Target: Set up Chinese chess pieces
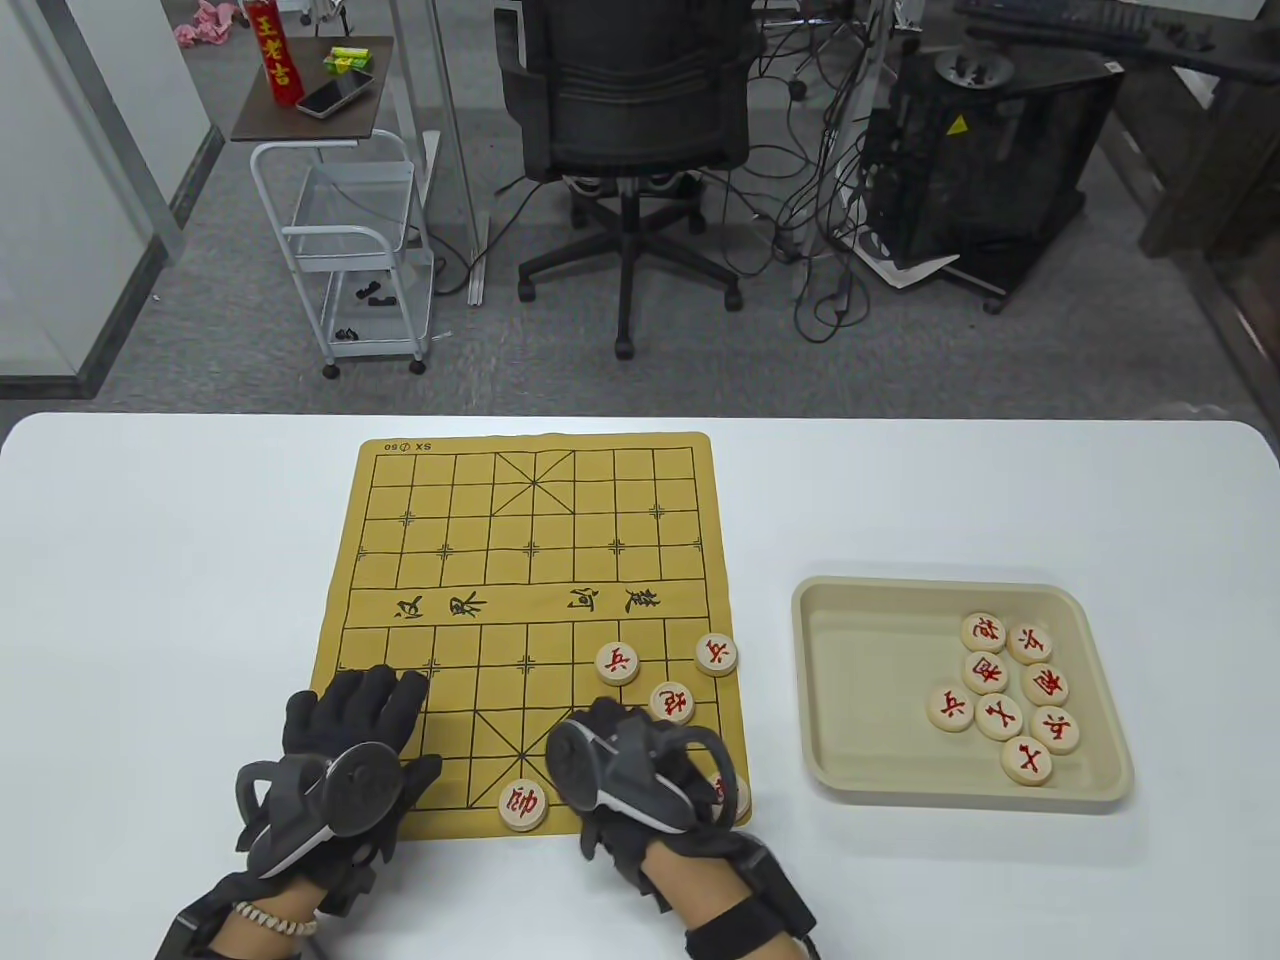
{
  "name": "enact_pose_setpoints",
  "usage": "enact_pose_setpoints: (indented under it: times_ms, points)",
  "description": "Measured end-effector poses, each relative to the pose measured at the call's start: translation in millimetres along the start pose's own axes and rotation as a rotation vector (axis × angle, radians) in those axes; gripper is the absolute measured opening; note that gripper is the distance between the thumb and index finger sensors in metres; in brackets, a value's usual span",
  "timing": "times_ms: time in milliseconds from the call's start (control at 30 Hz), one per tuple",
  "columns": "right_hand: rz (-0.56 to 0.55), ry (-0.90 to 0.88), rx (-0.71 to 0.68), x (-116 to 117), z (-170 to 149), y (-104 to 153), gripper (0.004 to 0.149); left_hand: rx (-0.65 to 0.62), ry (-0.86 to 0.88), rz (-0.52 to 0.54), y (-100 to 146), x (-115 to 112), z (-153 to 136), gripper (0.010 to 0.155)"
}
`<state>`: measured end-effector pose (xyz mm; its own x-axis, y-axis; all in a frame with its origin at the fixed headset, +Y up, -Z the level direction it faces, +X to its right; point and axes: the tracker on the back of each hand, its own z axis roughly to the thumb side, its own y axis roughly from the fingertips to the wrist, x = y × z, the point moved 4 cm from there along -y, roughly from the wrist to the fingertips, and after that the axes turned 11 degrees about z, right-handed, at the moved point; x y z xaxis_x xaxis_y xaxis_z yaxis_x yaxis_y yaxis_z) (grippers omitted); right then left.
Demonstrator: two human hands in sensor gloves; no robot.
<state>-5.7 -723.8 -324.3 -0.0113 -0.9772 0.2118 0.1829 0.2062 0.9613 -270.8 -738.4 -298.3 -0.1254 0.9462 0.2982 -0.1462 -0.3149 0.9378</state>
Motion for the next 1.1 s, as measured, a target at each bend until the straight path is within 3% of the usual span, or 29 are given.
enact_pose_setpoints:
  times_ms: [67, 167, 233, 467, 633, 767, 1100]
  points:
    - [0.012, 0.006, 0.157, -9, -46, -6, 0.067, 0.001, 0.0, 0.001, 0, 0, 0, 0.083]
    - [0.084, 0.149, 0.393, -13, -118, -16, 0.066, -0.004, -0.012, -0.007, 0, -2, 3, 0.083]
    - [0.062, 0.199, 0.507, -17, -157, -16, 0.064, -0.008, -0.016, -0.01, 0, -3, 4, 0.083]
    - [0.252, 0.208, 0.745, 6, -249, -16, 0.065, -0.004, -0.014, -0.016, -1, -3, 3, 0.083]
    - [0.303, 0.175, 0.785, 22, -269, -13, 0.062, -0.004, -0.012, -0.021, -1, -4, 3, 0.083]
    - [0.259, 0.206, 0.784, 23, -273, -13, 0.06, -0.006, -0.014, -0.032, -1, -6, 4, 0.083]
    - [0.294, 0.125, 0.745, 21, -282, -7, 0.061, 0.001, -0.017, -0.052, -1, -9, 3, 0.083]
